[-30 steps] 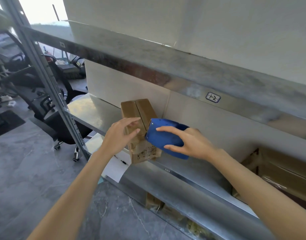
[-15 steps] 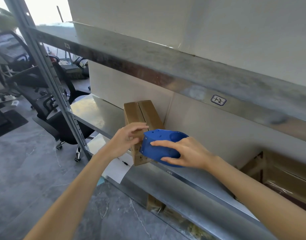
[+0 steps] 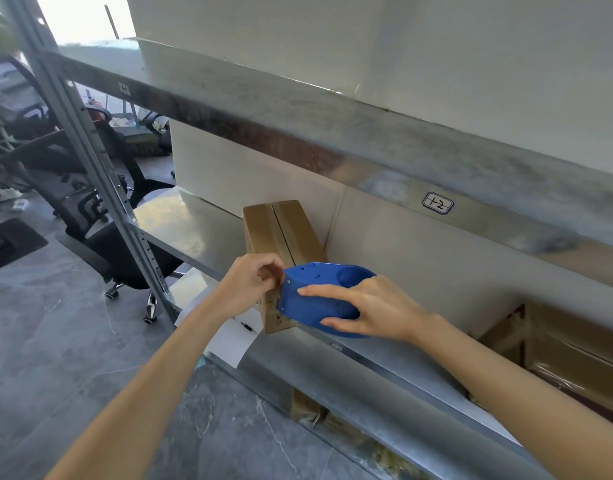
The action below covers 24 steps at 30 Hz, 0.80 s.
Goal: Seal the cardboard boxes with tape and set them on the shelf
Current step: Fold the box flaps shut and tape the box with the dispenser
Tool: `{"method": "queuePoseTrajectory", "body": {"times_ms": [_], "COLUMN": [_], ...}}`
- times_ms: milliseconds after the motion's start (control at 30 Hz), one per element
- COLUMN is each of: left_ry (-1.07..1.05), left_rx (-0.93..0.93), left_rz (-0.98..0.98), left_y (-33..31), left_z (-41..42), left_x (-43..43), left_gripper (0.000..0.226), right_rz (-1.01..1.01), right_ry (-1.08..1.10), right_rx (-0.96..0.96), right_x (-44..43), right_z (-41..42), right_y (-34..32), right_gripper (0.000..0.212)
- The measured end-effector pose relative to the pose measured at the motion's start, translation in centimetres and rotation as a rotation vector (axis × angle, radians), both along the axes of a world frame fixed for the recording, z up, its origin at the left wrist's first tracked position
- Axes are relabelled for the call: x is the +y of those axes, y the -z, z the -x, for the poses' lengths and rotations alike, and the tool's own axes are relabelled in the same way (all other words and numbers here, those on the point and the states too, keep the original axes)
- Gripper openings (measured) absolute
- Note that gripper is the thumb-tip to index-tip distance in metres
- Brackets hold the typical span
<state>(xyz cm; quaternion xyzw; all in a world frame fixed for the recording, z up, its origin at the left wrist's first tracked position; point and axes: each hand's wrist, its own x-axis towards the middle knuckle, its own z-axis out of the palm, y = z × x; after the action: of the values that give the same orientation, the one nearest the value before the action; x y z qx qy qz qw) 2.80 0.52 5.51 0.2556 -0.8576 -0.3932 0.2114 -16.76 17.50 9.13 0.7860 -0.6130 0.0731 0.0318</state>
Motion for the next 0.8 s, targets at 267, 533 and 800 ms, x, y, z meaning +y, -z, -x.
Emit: {"method": "queuePoseTrajectory", "body": {"times_ms": [267,533,800], "left_ry": [-0.121,-0.222,-0.288], "left_rx": [0.018,-0.028,0.106], "left_rz": [-0.013,-0.155,-0.202], "left_y": [0.3,2.8,3.7], "left_z": [-2.1,-5.5,-4.3], "left_x": [-0.8,-1.3,0.8], "left_gripper": [0.017,0.017,0.010], "right_rz": [-0.023,-0.023,-0.063], "right_ry": [0.088,0.202,0.202], "right_rx": [-0.086,-0.075,-0.056], "right_x": [0.3,2.7,3.3], "right_z": [2.0,4.2,4.2], "right_y": [-0.9,-0.2,-0.4], "right_gripper": [0.053,0.057,0.058]}}
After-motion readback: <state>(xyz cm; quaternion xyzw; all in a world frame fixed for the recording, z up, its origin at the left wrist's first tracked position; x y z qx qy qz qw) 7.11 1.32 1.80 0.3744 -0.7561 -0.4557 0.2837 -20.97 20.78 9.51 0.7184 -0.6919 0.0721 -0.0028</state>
